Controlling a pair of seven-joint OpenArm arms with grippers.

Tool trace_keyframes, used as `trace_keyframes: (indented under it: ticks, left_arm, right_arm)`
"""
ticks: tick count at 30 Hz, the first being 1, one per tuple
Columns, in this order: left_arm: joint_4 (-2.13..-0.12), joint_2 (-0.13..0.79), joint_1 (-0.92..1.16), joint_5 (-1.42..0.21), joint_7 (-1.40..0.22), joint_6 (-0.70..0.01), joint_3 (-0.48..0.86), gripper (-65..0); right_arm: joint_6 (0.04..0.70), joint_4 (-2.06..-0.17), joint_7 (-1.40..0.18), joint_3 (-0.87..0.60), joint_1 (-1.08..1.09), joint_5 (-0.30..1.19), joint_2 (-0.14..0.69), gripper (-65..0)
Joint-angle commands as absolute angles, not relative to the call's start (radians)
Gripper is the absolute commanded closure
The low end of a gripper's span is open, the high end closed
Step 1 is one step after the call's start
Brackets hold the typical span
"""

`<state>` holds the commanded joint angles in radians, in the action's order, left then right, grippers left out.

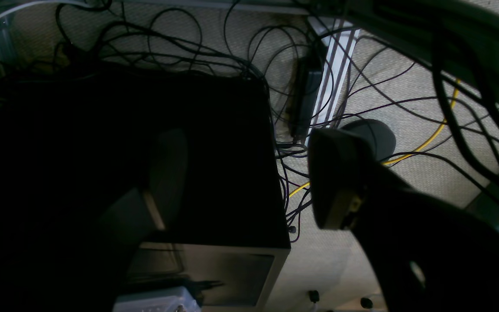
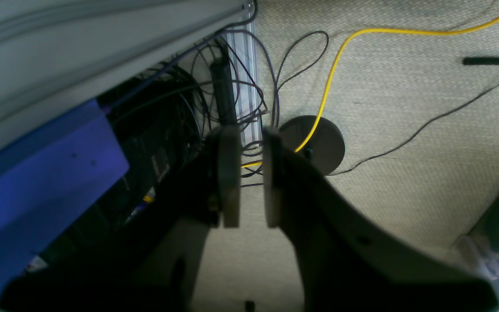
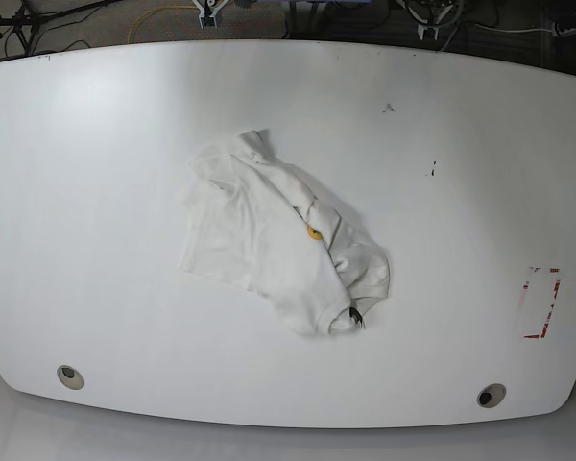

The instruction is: Fold the T-shirt properly

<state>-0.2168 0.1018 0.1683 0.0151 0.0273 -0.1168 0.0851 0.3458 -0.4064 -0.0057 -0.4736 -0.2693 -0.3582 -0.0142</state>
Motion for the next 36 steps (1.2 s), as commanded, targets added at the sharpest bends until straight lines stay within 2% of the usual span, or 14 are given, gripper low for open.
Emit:
trace_keyframes:
  ticks: [12, 22, 26, 28, 30, 32, 36]
  left_arm:
    - [-0.233, 0.102, 0.186, 0.015, 0.024, -0.117, 0.085, -41.0]
    - [-0.344, 0.112, 0.284, 0.014, 0.027, -0.116, 0.092, -39.9]
    - [-0.346, 0.115, 0.288, 0.013, 0.027, -0.115, 0.092, -39.9]
    - [-0.327, 0.116, 0.264, 0.009, 0.026, -0.118, 0.098, -40.6]
    - [-0.326, 0.115, 0.260, 0.009, 0.024, -0.119, 0.097, -40.6]
    - [-0.321, 0.115, 0.255, 0.009, 0.026, -0.119, 0.098, -40.6]
    - [-0.310, 0.115, 0.248, 0.010, 0.028, -0.118, 0.100, -40.7]
  right_arm:
    - [0.345, -0.406, -0.002, -0.474, -0.276, -0.358, -0.014, -7.8]
    - [0.347, -0.464, 0.005, -0.474, -0.333, -0.352, -0.017, -9.4]
    - [0.346, -0.487, 0.006, -0.472, -0.346, -0.350, -0.018, -13.8]
    - [0.346, -0.520, 0.018, -0.471, -0.353, -0.341, -0.017, -25.2]
    - [0.346, -0.525, 0.017, -0.470, -0.353, -0.341, -0.016, -28.8]
    - [0.346, -0.522, 0.017, -0.472, -0.352, -0.342, -0.018, -31.1]
    - [0.344, -0.508, 0.019, -0.472, -0.344, -0.340, -0.019, -29.5]
